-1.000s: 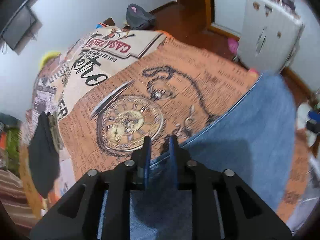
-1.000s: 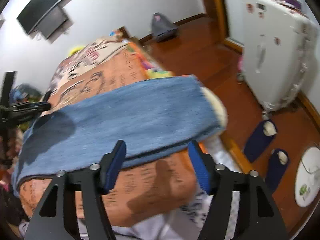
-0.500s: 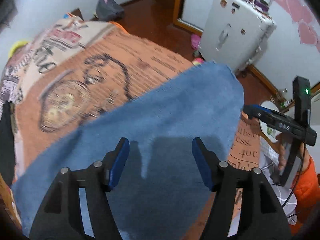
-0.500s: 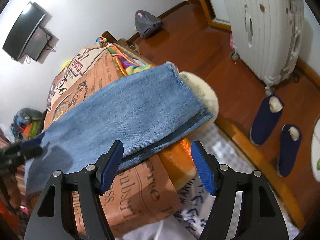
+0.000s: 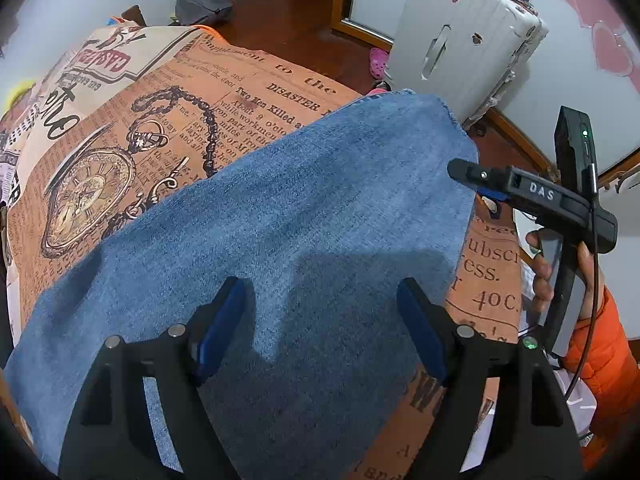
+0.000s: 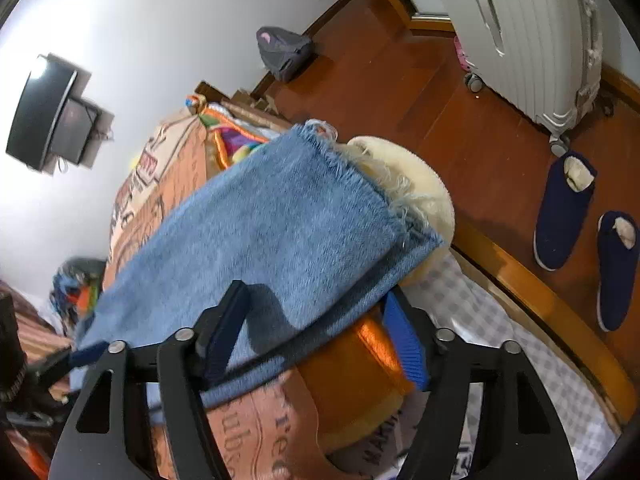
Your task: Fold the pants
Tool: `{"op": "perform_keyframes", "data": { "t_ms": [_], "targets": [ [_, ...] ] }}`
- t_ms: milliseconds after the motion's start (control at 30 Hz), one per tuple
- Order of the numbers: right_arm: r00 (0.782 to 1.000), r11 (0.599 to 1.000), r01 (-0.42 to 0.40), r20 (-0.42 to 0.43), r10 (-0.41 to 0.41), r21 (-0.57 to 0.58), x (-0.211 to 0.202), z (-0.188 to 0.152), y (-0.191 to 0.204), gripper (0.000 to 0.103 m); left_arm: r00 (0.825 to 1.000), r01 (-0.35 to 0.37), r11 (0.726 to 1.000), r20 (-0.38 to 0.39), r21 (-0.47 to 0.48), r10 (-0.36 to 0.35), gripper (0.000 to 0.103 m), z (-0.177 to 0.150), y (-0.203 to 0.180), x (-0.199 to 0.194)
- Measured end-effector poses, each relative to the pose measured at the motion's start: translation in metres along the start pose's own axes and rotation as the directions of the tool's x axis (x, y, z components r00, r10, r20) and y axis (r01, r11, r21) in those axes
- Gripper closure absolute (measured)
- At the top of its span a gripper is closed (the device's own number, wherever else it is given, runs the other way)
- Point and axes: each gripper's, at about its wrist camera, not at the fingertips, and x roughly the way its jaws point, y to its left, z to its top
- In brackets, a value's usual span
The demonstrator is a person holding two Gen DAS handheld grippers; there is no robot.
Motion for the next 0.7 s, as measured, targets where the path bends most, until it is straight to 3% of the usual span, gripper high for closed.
{"op": "perform_keyframes", "data": {
  "t_ms": [133, 167, 467, 700],
  "targets": [
    [0.996, 0.996, 0.073, 0.064, -0.069, -0.055, -0.011, 0.002, 0.009, 0.078, 1.000, 0.002, 1.000, 0.006, -0.004, -0.002, 0.024, 0.000, 0.001, 0.000],
    [0.995, 0.995, 0.077, 0.076, -0.072, -0.070, -0.014, 0.003, 0.012, 0.081, 1.000, 0.005, 1.000, 0.008, -0.008, -0.005, 0.024, 0.000, 0.001, -0.001],
    [0.983, 0.976, 0.119, 0.163, -0.090, -0.180, -0.041, 0.014, 0.043, 0.092, 0.999, 0.022, 0.997, 0.033, -0.073, -0.019, 0.024, 0.000, 0.014, -0.012],
    [0.967, 0.941, 0.080, 0.254, 0.006, -0.330, -0.085, 0.024, 0.105, 0.093, 0.990, 0.008, 0.986, 0.139, -0.165, 0.016, 0.024, -0.014, 0.046, -0.057]
  ]
}}
